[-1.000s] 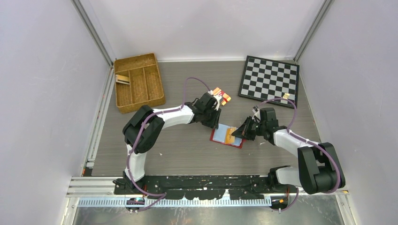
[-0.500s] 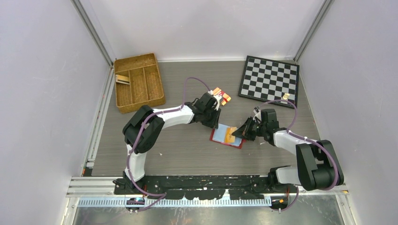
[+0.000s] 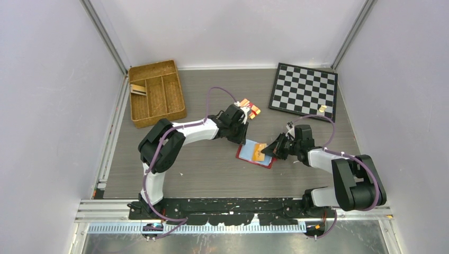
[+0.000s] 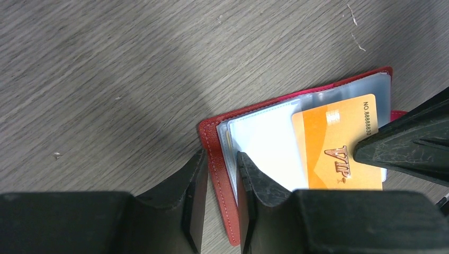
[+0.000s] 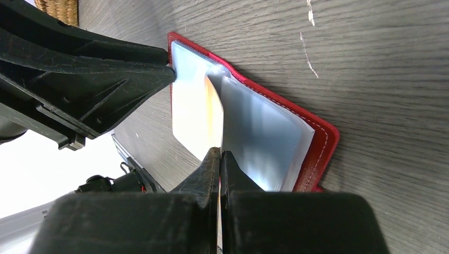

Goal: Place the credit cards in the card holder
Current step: Insert the credit card into the card holder.

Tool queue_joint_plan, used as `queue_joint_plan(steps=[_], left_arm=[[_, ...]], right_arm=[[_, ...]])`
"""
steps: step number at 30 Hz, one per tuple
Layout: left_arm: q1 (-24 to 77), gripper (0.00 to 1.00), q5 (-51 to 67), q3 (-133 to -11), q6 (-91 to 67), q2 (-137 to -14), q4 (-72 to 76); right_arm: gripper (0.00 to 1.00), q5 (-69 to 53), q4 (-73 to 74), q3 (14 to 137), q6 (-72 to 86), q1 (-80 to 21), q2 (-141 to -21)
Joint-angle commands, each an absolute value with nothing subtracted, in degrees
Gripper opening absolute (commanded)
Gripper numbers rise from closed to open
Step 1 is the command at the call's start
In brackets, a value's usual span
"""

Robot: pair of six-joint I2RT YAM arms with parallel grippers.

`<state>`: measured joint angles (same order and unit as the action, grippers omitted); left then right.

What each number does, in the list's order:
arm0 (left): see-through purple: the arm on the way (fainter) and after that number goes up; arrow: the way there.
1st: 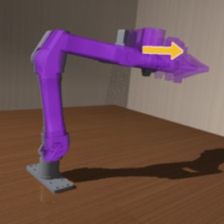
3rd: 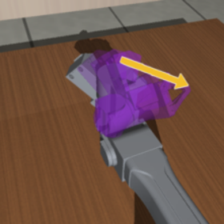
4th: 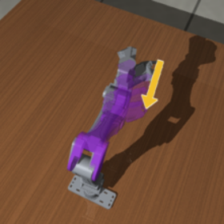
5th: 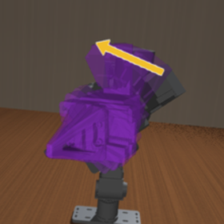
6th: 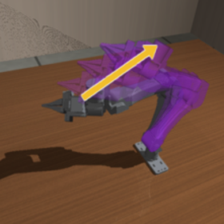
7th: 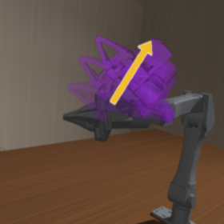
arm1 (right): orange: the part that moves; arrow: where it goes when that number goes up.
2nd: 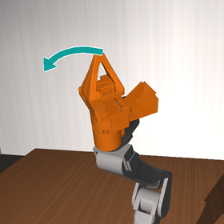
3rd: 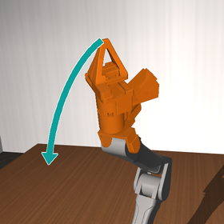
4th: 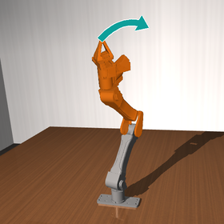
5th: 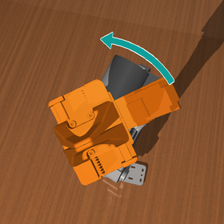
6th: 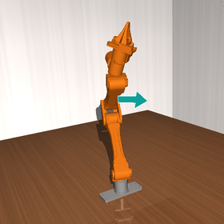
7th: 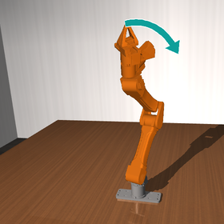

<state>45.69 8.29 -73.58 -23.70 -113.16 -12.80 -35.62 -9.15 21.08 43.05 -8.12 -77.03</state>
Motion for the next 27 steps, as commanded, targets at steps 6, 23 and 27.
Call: queue_joint_plan(steps=[6,23,27], left_arm=[[45.70,0.25,5.08,-69.97,-23.28,-115.48,-18.06],[45.76,0.24,5.39,-69.44,-23.86,-114.44,-17.87],[45.77,0.23,5.67,-69.26,-24.02,-114.22,-17.65]], right_arm=[[0.00,-33.06,-15.00,17.83,44.20,-8.08,-79.94],[0.01,-30.47,-15.38,17.09,44.26,-8.52,-78.83],[0.01,-29.95,-15.34,17.12,44.21,-8.85,-78.60]])
